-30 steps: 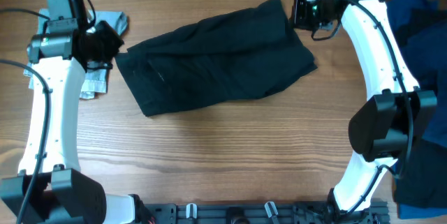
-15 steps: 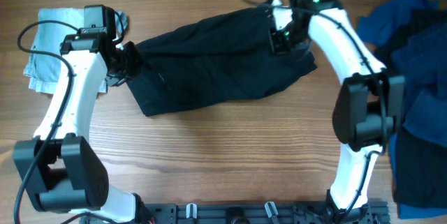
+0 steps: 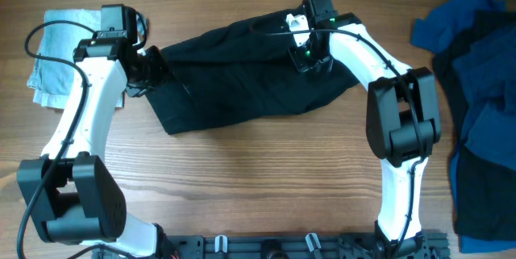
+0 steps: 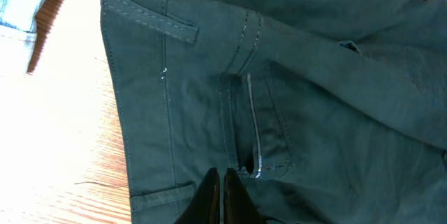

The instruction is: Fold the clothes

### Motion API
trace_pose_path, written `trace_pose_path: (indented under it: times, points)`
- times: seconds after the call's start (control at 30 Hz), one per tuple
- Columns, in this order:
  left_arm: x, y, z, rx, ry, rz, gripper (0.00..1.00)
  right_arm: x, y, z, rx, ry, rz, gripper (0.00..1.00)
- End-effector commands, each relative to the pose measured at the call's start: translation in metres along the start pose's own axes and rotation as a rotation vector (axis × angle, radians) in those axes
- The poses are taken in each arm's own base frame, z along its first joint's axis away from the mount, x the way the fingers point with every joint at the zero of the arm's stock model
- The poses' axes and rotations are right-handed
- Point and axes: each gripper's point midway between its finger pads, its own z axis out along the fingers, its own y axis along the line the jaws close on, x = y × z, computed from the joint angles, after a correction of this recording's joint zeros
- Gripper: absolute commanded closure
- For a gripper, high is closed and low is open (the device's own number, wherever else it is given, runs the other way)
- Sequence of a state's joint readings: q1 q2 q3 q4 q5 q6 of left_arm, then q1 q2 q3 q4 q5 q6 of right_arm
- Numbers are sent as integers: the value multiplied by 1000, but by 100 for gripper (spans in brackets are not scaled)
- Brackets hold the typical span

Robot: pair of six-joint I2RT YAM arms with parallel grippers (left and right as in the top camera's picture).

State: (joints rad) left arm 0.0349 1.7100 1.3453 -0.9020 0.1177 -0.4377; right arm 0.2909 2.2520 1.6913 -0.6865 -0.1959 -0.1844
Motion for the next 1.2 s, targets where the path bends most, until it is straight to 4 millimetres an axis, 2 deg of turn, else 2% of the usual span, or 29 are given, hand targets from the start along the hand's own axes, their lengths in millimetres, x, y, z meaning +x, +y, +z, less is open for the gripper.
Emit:
trace_pose_path:
  times: [0.0, 0.13, 0.3, 0.4, 0.53, 0.67, 0.77, 0.83, 0.97, 1.07, 1.17]
  points:
    - [2, 1, 4, -12, 5, 23, 96, -25, -10, 8, 31, -108, 45, 96]
    - [2, 1, 4, -12, 5, 23, 96, -78, -19, 0, 54, -329, 87, 92]
    - [1, 1, 4, -10, 1, 24, 96, -128, -24, -19, 46, -563, 154, 86]
    - [-1, -1, 4, -5, -8, 25, 96, -141, -27, -32, 53, -625, 140, 85]
    - [-12, -8, 4, 28, -51, 32, 96, -139, -20, -63, 52, -605, 98, 92]
    - [-20, -31, 2, 125, -81, 63, 96, -125, -7, -97, 47, -543, 47, 96]
    - [-17, -55, 5, 186, -91, 124, 96, -110, -8, -112, 61, -485, 63, 96]
    - [-12, -65, 10, 186, -90, 180, 96, -104, -10, -115, 68, -464, 57, 96]
    - [-8, -61, 19, 95, -103, 207, 96, -101, -36, -119, 131, -468, 99, 93]
    - [-6, -53, 20, 70, -93, 195, 96, -96, -58, -124, 133, -474, 103, 82]
    - [-3, -43, 20, 45, -68, 179, 96, -90, -73, -132, 49, -493, 74, 75]
